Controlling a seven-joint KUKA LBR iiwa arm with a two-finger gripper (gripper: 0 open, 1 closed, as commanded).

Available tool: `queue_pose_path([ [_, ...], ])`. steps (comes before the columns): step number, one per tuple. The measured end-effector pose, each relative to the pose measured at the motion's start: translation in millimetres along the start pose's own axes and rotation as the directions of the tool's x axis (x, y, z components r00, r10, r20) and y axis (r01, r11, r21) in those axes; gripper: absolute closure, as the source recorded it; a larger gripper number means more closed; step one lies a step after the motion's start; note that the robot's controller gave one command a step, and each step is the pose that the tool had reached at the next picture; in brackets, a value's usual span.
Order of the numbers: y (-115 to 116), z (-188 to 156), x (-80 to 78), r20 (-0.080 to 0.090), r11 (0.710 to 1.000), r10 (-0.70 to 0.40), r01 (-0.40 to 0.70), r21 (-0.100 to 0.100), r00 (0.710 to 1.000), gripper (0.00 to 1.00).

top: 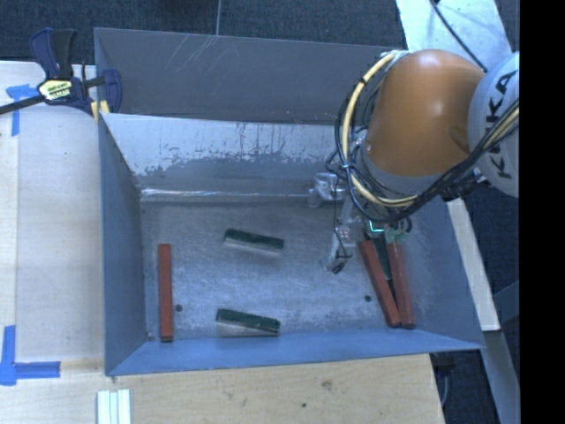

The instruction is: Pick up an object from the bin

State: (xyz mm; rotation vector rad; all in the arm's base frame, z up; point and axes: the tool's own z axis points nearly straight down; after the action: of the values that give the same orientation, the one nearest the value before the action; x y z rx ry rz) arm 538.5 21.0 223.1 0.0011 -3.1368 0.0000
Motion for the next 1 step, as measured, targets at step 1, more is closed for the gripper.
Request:
queue_pose_path([
  [1,52.3,142.3,-2.7,0.003,0.997,-0.076,0.076,-0.001,0.997,0.0],
])
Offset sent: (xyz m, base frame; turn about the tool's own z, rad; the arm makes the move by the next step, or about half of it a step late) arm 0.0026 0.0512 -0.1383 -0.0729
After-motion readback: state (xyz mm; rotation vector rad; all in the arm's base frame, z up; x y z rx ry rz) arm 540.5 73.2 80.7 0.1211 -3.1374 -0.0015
